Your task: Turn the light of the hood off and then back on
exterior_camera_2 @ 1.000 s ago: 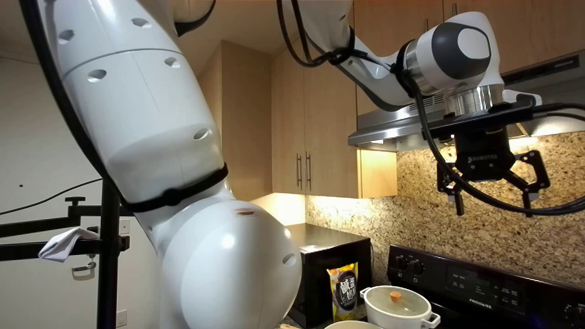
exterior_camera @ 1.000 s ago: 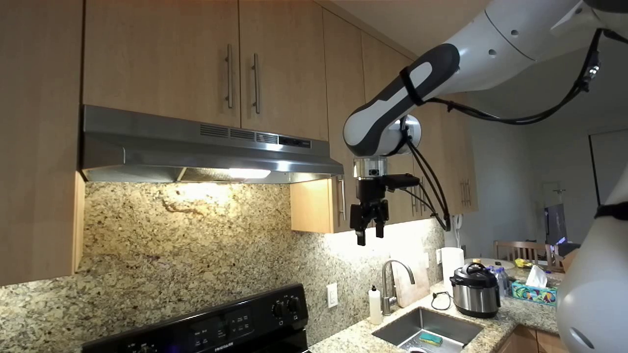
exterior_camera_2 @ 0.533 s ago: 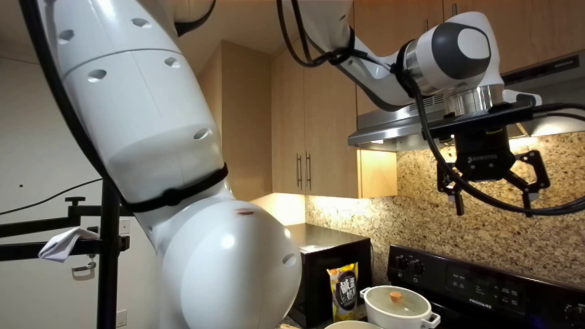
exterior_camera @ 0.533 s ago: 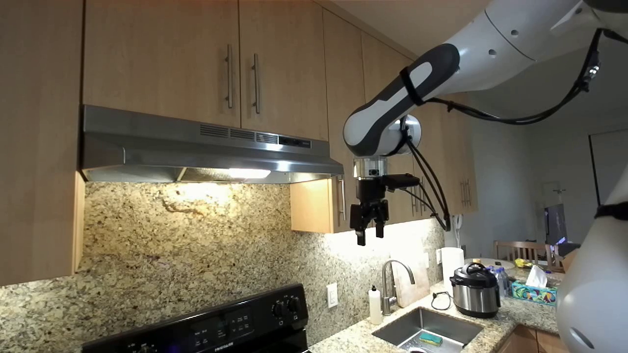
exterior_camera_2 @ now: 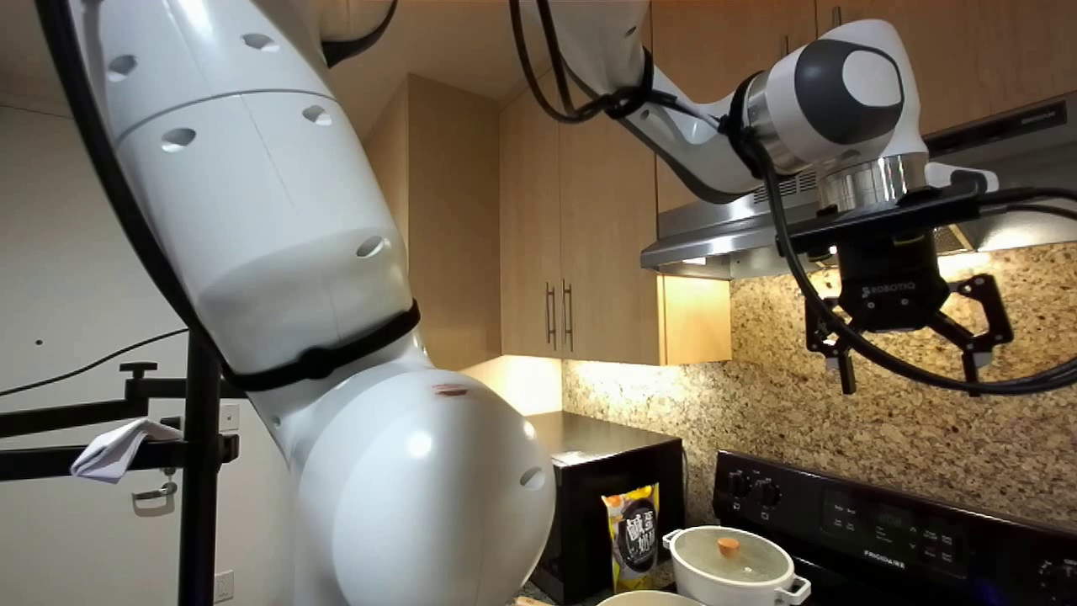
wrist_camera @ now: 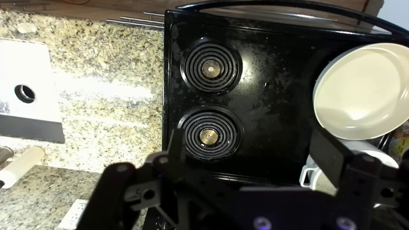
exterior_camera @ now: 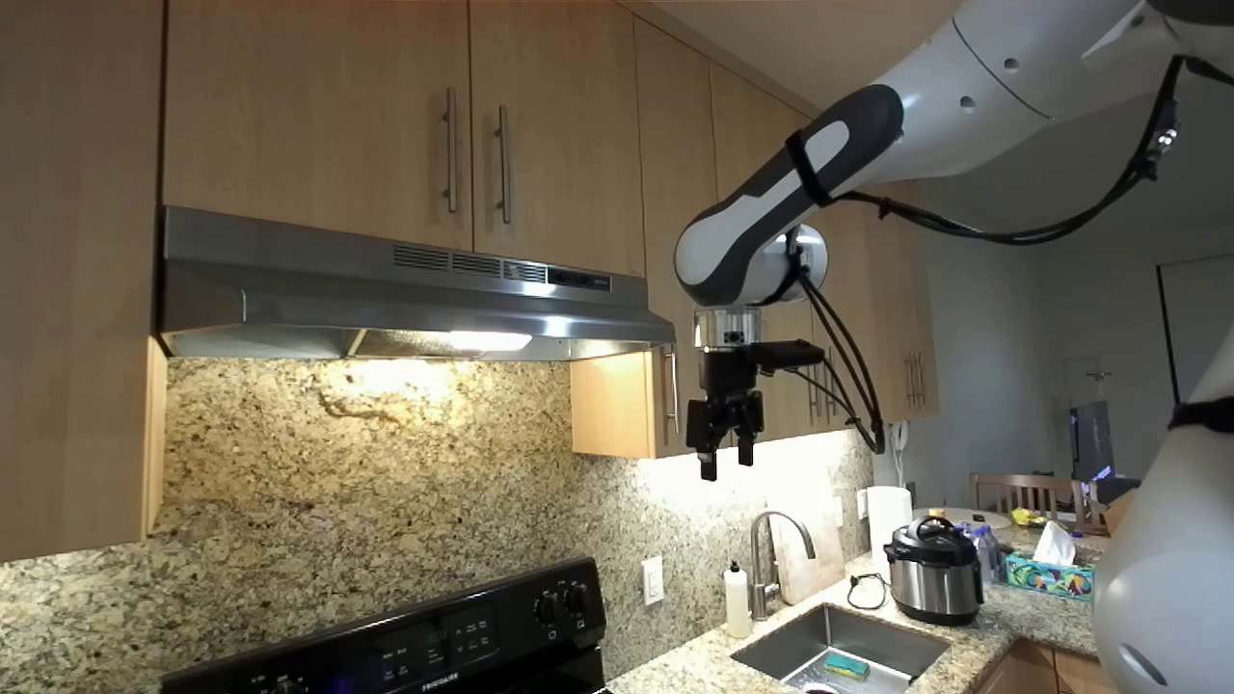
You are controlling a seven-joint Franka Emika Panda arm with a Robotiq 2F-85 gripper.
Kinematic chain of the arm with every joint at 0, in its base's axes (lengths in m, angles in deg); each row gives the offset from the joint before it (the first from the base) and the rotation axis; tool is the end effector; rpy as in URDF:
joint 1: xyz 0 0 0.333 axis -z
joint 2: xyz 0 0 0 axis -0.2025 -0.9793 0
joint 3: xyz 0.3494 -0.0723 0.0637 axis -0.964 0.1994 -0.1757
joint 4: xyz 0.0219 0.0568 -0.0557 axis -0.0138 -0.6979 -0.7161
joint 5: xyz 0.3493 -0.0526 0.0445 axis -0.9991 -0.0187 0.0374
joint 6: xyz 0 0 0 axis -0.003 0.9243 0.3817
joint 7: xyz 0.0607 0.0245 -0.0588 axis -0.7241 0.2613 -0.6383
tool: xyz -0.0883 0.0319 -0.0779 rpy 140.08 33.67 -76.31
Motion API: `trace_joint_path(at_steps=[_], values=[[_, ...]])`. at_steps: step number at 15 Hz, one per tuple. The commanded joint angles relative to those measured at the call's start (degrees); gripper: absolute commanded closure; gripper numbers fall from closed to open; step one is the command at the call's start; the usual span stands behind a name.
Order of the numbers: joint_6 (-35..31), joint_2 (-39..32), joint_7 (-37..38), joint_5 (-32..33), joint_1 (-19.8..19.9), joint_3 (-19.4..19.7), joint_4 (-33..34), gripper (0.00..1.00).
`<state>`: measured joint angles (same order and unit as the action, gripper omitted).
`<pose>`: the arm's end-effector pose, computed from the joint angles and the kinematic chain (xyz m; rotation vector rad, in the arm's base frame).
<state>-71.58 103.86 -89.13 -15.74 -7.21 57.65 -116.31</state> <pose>0.3680 -0.1214 0.5441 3.0602 0.1003 0.1714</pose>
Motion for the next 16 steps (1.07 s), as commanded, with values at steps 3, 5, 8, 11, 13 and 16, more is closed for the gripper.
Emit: trace_joint_path(at_steps=[3, 5, 8, 11, 13, 16], values=[[-4.88, 3.34, 6.33, 1.26, 1.04, -3.22, -0.14, 0.00], [-6.83, 4.71, 7.19, 1.46, 0.95, -4.11, -0.45, 0.00], [-8.00, 6.87, 9.53, 3.27, 2.07, -5.30, 0.24, 0.00], [-7.32, 8.88, 9.13, 6.06, 3.18, -5.53, 1.34, 0.00], [-7.60, 10.29, 7.41, 7.77, 3.39, -5.06, 1.76, 0.00], [-10.21, 12.23, 6.69, 10.49, 3.69, -4.84, 2.69, 0.00]])
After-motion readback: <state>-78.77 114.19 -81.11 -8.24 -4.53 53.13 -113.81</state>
